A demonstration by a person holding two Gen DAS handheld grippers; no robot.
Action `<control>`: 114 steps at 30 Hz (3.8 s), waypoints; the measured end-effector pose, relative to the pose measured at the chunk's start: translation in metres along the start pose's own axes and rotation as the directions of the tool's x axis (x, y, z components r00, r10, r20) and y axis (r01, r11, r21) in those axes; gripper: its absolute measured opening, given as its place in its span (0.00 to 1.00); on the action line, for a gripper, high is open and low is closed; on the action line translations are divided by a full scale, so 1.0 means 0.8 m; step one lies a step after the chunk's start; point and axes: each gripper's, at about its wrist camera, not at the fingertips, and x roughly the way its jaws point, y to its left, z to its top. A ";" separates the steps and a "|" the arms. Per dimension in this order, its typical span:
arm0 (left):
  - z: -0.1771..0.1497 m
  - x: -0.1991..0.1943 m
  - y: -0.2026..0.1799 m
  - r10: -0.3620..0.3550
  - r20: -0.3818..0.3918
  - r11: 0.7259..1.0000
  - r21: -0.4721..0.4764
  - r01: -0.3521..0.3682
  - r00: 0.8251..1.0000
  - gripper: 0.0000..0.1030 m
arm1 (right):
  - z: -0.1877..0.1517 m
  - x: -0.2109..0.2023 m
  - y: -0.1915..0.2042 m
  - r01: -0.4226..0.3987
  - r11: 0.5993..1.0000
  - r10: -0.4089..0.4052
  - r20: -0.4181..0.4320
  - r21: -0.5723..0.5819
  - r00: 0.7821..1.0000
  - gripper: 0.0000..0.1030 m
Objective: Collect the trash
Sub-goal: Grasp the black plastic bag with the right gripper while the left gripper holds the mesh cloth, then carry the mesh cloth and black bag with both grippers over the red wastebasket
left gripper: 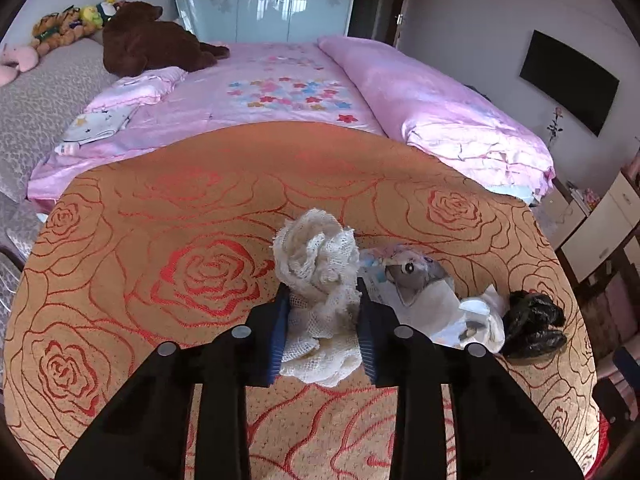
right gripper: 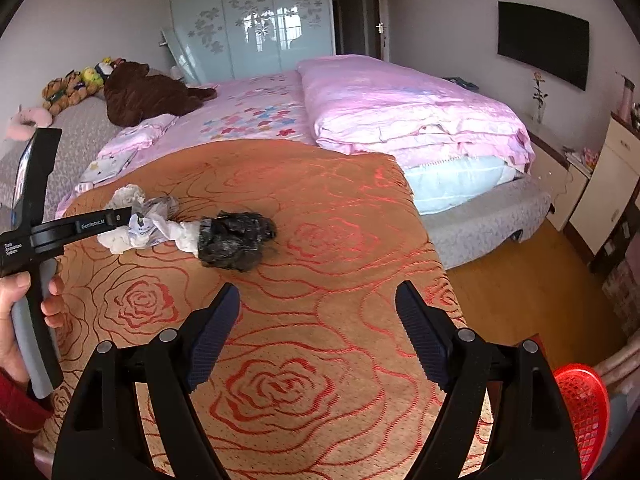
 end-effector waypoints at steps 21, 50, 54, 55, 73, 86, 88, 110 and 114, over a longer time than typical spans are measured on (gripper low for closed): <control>-0.066 -0.049 0.006 0.079 0.030 0.997 0.016 -0.080 0.996 0.26 | 0.050 0.088 0.036 -0.096 0.993 0.103 -0.109 0.063 0.989 0.75; -0.103 -0.091 -0.027 0.024 0.039 0.999 0.022 -0.024 0.999 0.26 | -0.009 0.021 0.023 -0.098 0.995 0.098 -0.076 -0.006 0.992 0.36; -0.111 -0.107 -0.048 0.010 0.062 0.998 0.056 -0.013 0.998 0.26 | -0.022 -0.011 0.013 -0.064 0.998 0.063 -0.026 -0.010 0.998 0.36; -0.113 -0.112 -0.054 0.005 0.071 0.998 0.066 -0.010 0.997 0.26 | -0.024 -0.018 0.009 -0.060 0.998 0.060 -0.014 -0.010 0.998 0.36; -0.123 -0.169 -0.149 -0.177 0.132 0.966 0.211 0.147 0.975 0.26 | -0.048 -0.120 -0.069 0.013 0.996 -0.020 0.080 0.088 0.997 0.36; -0.142 -0.184 -0.234 -0.299 0.110 0.905 0.349 0.245 0.948 0.26 | -0.077 -0.162 -0.143 0.118 0.975 -0.137 0.093 0.187 0.986 0.36; -0.147 -0.186 -0.249 -0.313 0.102 0.894 0.367 0.257 0.944 0.27 | -0.085 -0.167 -0.155 0.136 0.969 -0.157 0.087 0.208 0.984 0.36; -0.186 -0.178 -0.361 -0.421 -0.018 0.792 0.479 0.377 0.907 0.27 | -0.143 -0.195 -0.243 0.257 0.908 -0.280 0.025 0.330 0.960 0.36; -0.193 -0.177 -0.382 -0.436 -0.043 0.768 0.502 0.397 0.899 0.27 | -0.149 -0.191 -0.254 0.267 0.899 -0.285 0.001 0.349 0.959 0.36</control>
